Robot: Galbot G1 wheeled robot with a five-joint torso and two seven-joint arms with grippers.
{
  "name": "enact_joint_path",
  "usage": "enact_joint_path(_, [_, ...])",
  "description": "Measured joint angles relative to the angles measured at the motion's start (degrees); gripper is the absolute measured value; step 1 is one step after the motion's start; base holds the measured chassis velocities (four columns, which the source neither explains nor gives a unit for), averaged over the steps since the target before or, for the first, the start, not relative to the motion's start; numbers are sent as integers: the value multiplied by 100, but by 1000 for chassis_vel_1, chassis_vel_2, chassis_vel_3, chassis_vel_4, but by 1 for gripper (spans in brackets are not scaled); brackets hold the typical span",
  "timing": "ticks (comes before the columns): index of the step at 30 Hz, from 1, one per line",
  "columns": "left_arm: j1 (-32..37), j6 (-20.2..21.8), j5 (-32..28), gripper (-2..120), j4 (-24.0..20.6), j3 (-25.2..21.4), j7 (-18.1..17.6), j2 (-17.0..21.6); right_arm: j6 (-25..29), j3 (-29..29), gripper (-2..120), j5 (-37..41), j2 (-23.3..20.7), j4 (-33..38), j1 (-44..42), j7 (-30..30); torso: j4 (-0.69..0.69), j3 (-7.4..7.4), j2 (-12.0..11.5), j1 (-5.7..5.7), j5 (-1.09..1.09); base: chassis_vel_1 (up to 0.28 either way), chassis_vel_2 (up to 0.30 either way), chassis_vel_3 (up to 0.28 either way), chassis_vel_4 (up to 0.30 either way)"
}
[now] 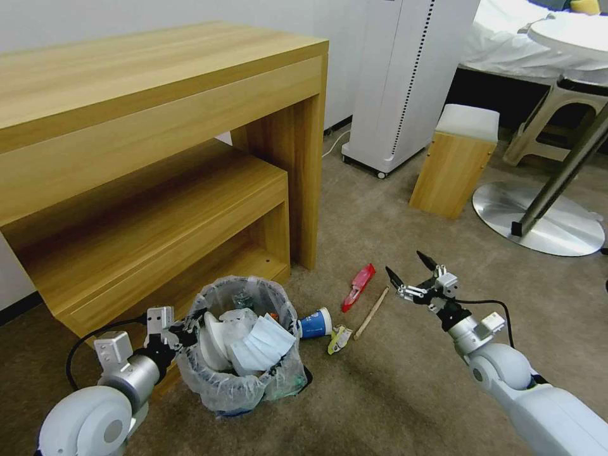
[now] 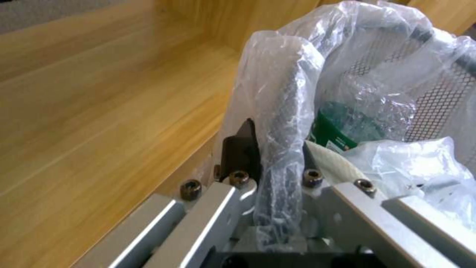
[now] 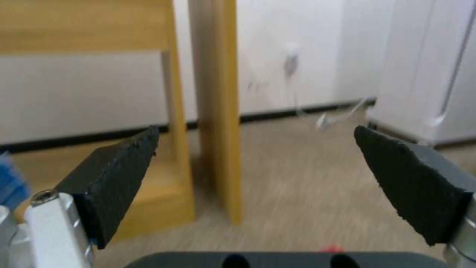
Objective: Pick up the trash bin and place the garbage on the floor into it.
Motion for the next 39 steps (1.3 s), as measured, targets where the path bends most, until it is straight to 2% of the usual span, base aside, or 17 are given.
enact_joint_path(3, [0, -37, 54, 2, 46, 4, 26, -26, -343, -29, 100, -29, -139, 18, -134, 68, 1, 0, 0, 0, 0, 0, 0, 0, 0])
enact_joint_path(6, [-2, -99, 128, 2, 100, 13, 72, -86, -1148, -68, 100, -44, -321, 173, -383, 868, 1, 0, 0, 0, 0, 0, 0, 0, 0])
enact_joint_path(10, [-1, -138, 165, 2, 124, 26, 103, -113, -1449, -91, 100, -40, -355, 173, -435, 1236, 0, 0, 0, 0, 0, 0, 0, 0, 0])
enact_joint_path(13, [2, -192, 231, 2, 165, 59, 147, -174, -2088, -242, 100, 254, -339, 210, -449, 2130, 1, 0, 0, 0, 0, 0, 0, 0, 0])
enact_joint_path(16, [3, -212, 273, 2, 195, 93, 171, -218, -2281, -373, 100, 406, -227, 207, -343, 2383, 0, 0, 0, 0, 1, 0, 0, 0, 0])
enact_joint_path(24, [55, -300, 354, 2, 189, 91, 199, -309, -2229, -998, 97, 801, 91, -35, 190, 2223, 2, 1, 0, 0, -1, 0, 0, 0, 0])
enact_joint_path(31, [77, -324, 428, 2, 143, 143, 210, -389, -2279, -1363, 93, 651, 461, -430, 298, 2535, 0, 1, 0, 0, -1, 0, 0, 0, 0])
enact_joint_path(39, [75, -351, 439, 2, 136, 182, 225, -396, -2382, -1628, 97, 732, 864, -614, 427, 2795, 1, 1, 0, 0, 0, 0, 0, 0, 0])
